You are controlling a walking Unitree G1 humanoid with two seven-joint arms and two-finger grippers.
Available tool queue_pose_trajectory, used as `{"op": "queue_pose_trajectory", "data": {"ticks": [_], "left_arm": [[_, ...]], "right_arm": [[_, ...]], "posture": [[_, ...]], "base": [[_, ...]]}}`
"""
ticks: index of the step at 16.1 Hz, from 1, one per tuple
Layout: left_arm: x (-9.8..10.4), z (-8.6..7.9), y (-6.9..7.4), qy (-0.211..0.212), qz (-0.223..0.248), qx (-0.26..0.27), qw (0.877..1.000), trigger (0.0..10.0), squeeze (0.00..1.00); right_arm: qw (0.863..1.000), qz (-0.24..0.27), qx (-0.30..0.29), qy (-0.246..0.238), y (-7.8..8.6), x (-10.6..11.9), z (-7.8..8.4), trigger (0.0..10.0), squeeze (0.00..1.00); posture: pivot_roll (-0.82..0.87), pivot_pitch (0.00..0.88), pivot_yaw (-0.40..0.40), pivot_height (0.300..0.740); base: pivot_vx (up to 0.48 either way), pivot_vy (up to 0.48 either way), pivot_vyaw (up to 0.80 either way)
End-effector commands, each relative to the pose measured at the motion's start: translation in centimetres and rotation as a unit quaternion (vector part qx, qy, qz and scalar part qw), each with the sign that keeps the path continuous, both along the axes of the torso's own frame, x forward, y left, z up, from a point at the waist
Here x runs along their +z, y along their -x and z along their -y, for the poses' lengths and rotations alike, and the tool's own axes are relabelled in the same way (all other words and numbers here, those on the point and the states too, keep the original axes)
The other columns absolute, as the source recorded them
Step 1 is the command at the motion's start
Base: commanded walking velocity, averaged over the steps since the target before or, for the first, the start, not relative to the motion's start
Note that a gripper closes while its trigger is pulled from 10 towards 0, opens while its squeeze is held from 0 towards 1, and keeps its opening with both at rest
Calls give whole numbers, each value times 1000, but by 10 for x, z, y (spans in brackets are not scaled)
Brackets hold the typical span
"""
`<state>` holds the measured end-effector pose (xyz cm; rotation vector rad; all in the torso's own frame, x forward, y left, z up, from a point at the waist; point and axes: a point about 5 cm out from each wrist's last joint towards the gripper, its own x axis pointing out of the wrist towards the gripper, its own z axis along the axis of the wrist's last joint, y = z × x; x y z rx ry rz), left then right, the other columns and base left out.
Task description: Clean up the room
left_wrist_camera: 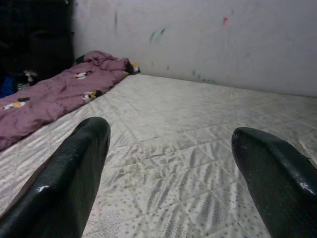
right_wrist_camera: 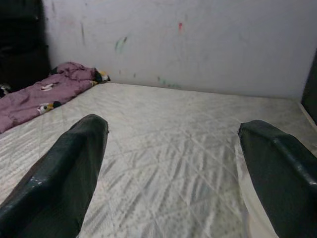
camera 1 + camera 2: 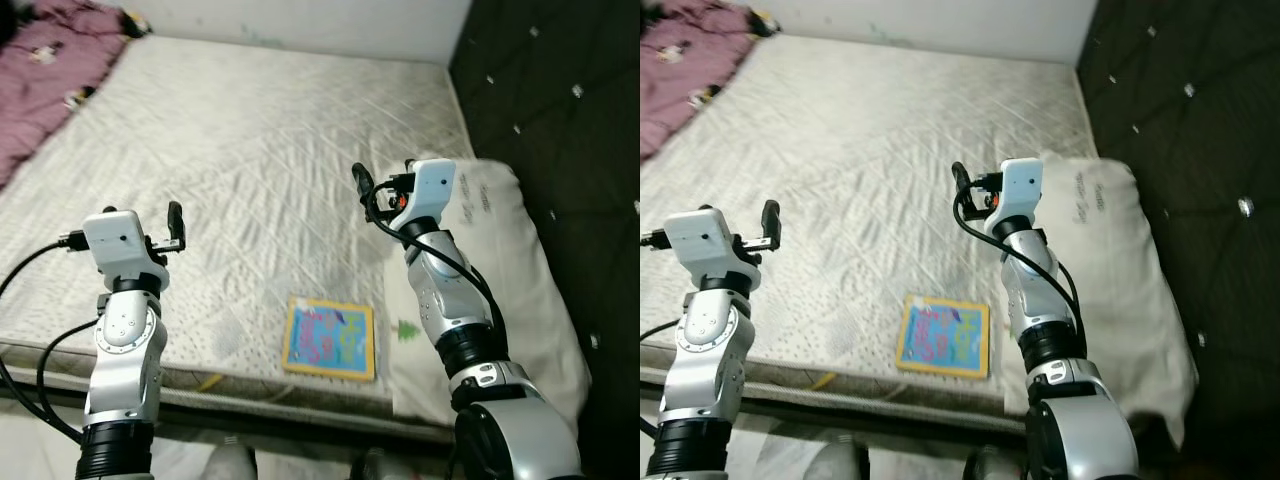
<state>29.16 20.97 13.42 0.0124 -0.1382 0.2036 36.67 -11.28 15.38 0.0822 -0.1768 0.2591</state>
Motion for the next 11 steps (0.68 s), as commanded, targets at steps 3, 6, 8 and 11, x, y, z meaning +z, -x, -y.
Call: {"op": "queue_pose_trajectory", "data": {"ticks": [3,6,8,11], "left_arm": [[-6,7,-4,-5,-20,-11,1000,10000,0],[-9,12,1,15,-21,-24,999,10000,0],[-12,16,8,29,-22,-29,999,10000,0],[-14,22,16,31,-24,-42,998,10000,0]], "right_arm": [[1000,-2,-9,4,2,-4,4,10000,0],[1000,-5,-19,4,5,-7,8,10000,0],[999,-20,-32,-1,9,-14,11,10000,0],[999,-41,-35,2,16,-25,11,10000,0]], "posture": [[96,0,-42,740],[92,0,-41,740],[94,0,-44,740],[95,0,-47,740]], "base": [[0,0,0],[0,0,0],[0,0,-394],[0,404,-800]]}}
